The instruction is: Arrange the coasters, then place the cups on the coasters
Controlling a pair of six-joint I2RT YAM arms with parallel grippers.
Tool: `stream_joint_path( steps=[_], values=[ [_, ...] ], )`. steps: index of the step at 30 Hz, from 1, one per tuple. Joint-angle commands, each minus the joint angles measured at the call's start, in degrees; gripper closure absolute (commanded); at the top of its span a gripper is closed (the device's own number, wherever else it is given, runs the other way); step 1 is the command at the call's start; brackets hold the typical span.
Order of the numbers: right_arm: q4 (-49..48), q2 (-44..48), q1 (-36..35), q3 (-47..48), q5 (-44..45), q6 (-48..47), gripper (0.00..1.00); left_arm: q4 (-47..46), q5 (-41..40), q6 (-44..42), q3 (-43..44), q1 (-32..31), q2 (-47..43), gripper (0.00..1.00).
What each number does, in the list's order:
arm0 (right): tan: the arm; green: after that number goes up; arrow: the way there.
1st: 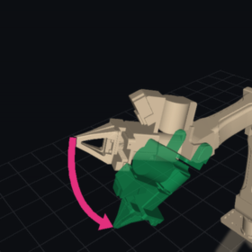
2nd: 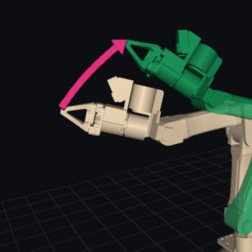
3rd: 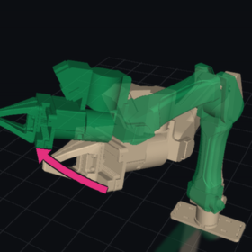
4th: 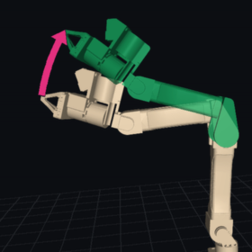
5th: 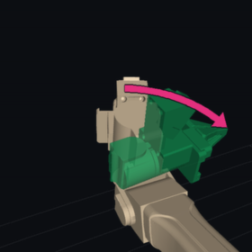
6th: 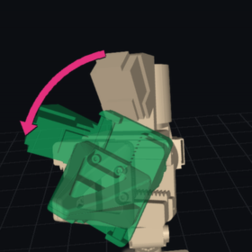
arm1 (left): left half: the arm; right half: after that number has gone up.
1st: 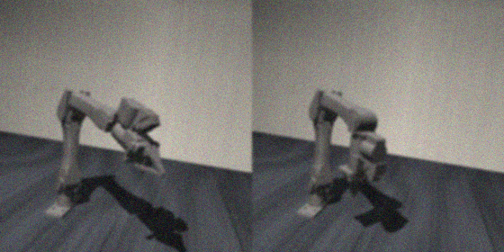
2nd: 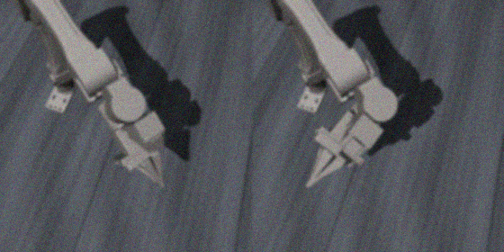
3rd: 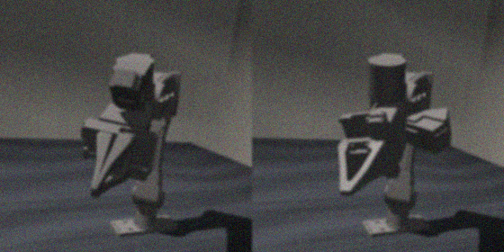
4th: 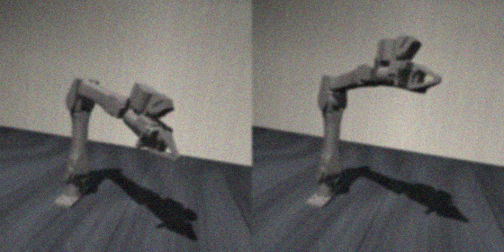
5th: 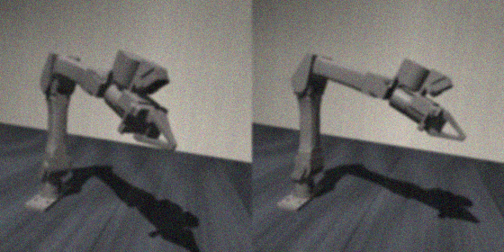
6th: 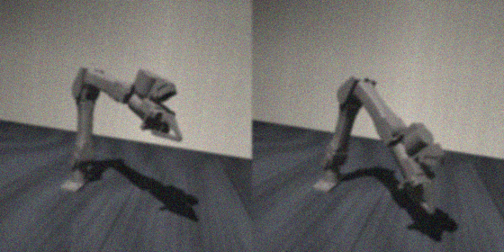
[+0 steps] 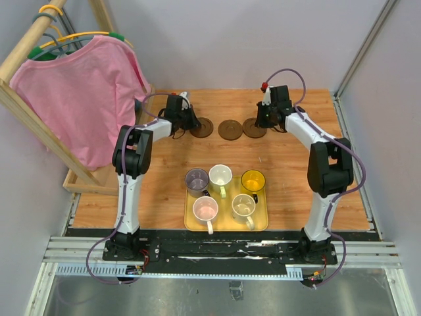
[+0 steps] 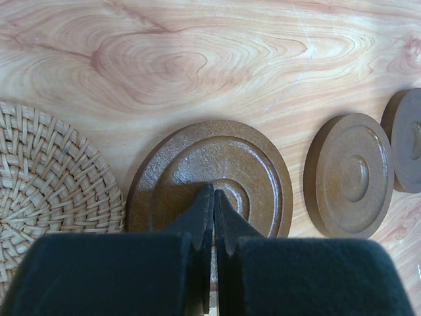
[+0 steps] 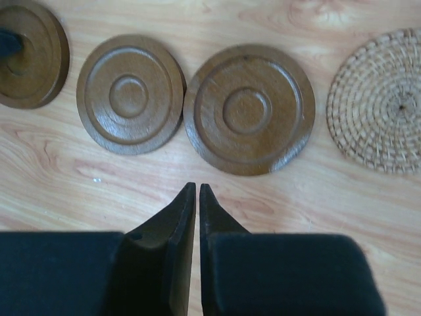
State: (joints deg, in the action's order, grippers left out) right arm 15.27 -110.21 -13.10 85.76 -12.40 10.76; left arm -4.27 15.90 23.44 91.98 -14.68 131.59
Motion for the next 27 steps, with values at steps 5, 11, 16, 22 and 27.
stream_joint_path(
  steps=[5,11,16,22,27],
  values=[
    [1.3,-6.8,-0.2,8.4,-4.9,-2.7,0.92,-3.0,3.7,2.9,0.9,0.4,2.6,0.99],
    [2.3,-10.6,-1.7,12.8,-8.9,-4.3,0.92,-3.1,5.4,4.7,4.2,0.5,5.4,0.99],
    [3.9,-13.8,-3.7,16.2,-10.2,-6.1,0.92,-4.3,6.3,4.2,2.7,0.4,3.6,0.99],
    [4.1,-17.7,-4.7,20.0,-13.1,-5.8,0.92,-7.0,8.5,4.0,-3.2,0.4,-2.0,1.00],
    [4.8,-21.2,-5.3,23.3,-14.6,-5.2,0.92,-10.3,10.2,5.0,-8.3,0.4,-7.1,0.98]
  ],
)
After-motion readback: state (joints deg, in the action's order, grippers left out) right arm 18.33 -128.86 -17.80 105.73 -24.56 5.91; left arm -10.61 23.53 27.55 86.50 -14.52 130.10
